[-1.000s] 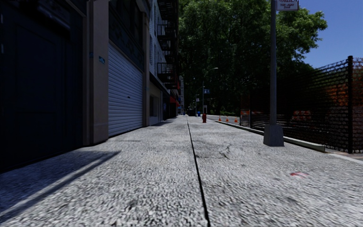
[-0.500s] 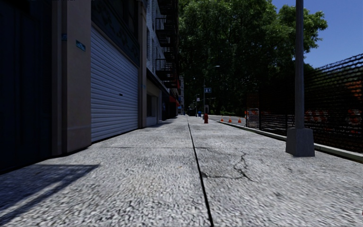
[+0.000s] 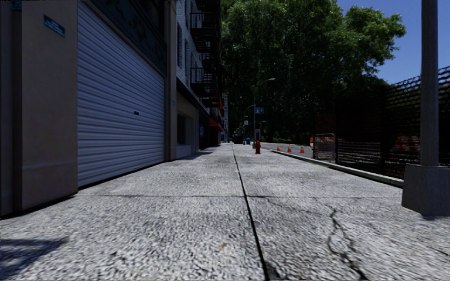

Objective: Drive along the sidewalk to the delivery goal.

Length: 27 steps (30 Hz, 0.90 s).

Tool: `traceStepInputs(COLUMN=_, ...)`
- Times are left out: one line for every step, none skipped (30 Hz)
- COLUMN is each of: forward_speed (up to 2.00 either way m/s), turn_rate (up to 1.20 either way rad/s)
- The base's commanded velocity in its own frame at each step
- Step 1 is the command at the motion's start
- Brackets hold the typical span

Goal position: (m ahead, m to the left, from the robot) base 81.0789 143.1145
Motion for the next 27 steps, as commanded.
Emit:
traceStepInputs(forward_speed=2.00, turn_rate=0.00)
traceStepInputs(forward_speed=2.00, turn_rate=0.00)
traceStepInputs(forward_speed=2.00, turn_rate=0.00)
traceStepInputs(forward_speed=2.00, turn_rate=0.00)
traceStepInputs(forward_speed=2.00, turn_rate=0.00)
traceStepInputs(forward_speed=2.00, turn_rate=0.00)
traceStepInputs(forward_speed=2.00, turn_rate=0.00)
traceStepInputs(forward_speed=2.00, turn_rate=0.00)
traceStepInputs(forward_speed=2.00, turn_rate=0.00)
traceStepInputs(forward_speed=2.00, turn_rate=0.00)
traceStepInputs(forward_speed=2.00, turn_rate=0.00)
traceStepInputs(forward_speed=2.00, turn_rate=0.00)
traceStepInputs(forward_speed=2.00, turn_rate=0.00)
traceStepInputs(forward_speed=2.00, turn_rate=0.00)
traceStepInputs(forward_speed=2.00, turn_rate=0.00)
traceStepInputs(forward_speed=2.00, turn_rate=0.00)
traceStepInputs(forward_speed=2.00, turn_rate=0.00)
traceStepInputs(forward_speed=2.00, turn_rate=0.00)
traceStepInputs(forward_speed=2.00, turn_rate=0.00)
traceStepInputs(forward_speed=2.00, turn_rate=0.00)
traceStepInputs(forward_speed=2.00, turn_rate=0.00)
traceStepInputs(forward_speed=2.00, turn_rate=0.00)
traceStepInputs(forward_speed=2.00, turn_rate=0.00)
traceStepInputs(forward_speed=2.00, turn_rate=0.00)
traceStepInputs(forward_speed=2.00, turn_rate=0.00)
traceStepInputs(forward_speed=2.00, turn_rate=0.00)
traceStepInputs(forward_speed=2.00, turn_rate=0.00)
